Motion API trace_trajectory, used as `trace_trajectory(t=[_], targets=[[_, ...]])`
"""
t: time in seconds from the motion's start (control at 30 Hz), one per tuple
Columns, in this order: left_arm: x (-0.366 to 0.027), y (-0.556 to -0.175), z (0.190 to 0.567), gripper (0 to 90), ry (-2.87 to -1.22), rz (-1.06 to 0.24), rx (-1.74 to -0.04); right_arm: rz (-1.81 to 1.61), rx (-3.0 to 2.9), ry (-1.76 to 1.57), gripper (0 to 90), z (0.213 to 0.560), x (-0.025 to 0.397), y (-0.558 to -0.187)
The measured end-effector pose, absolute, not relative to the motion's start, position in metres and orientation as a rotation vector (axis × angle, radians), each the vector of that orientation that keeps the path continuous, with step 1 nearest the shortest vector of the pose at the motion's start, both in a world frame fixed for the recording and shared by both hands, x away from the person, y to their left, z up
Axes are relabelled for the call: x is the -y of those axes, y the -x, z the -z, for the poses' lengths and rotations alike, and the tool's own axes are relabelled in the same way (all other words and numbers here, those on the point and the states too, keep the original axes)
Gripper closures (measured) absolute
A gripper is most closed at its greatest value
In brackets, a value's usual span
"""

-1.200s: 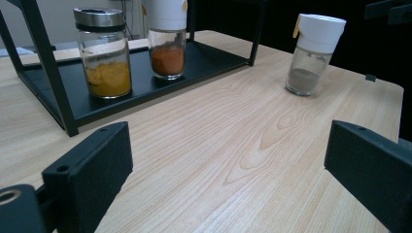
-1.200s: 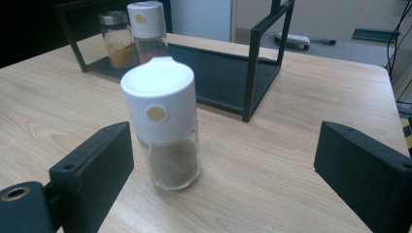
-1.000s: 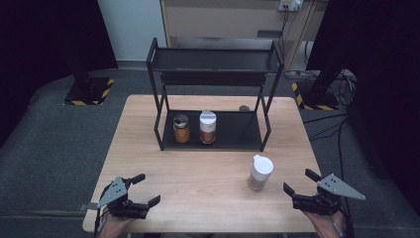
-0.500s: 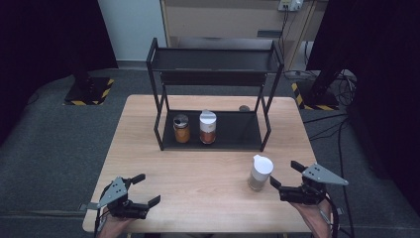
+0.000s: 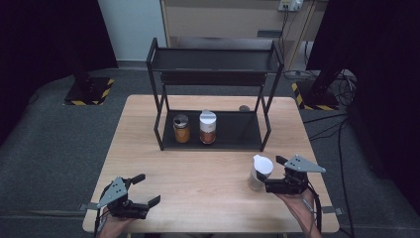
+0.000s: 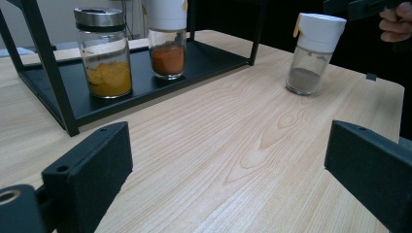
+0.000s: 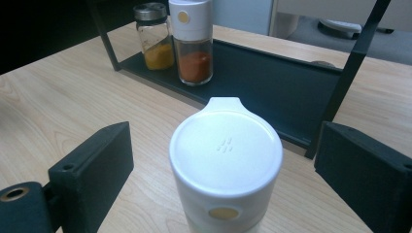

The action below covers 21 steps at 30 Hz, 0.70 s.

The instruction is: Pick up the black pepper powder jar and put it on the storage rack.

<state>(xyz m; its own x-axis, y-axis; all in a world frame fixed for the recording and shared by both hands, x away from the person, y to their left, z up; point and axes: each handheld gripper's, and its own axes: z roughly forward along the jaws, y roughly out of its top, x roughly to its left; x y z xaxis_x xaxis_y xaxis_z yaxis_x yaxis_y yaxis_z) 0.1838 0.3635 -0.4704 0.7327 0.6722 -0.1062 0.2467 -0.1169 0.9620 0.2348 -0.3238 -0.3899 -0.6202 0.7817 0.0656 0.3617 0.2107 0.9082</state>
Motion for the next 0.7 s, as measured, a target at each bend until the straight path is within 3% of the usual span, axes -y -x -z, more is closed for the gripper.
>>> trace_trajectory(t=[0.5, 0.7], targets=[[-0.363, -0.184, 0.47, 2.6, -1.693, -0.427, -0.74, -1.358, -2.087, -1.074, 12.3, 0.411, 0.309, -0.245], [-0.363, -0.184, 0.47, 2.6, -1.694, -0.427, -0.738, -1.346, -2.066, -1.064, 25.2, 0.419, 0.304, -0.242]])
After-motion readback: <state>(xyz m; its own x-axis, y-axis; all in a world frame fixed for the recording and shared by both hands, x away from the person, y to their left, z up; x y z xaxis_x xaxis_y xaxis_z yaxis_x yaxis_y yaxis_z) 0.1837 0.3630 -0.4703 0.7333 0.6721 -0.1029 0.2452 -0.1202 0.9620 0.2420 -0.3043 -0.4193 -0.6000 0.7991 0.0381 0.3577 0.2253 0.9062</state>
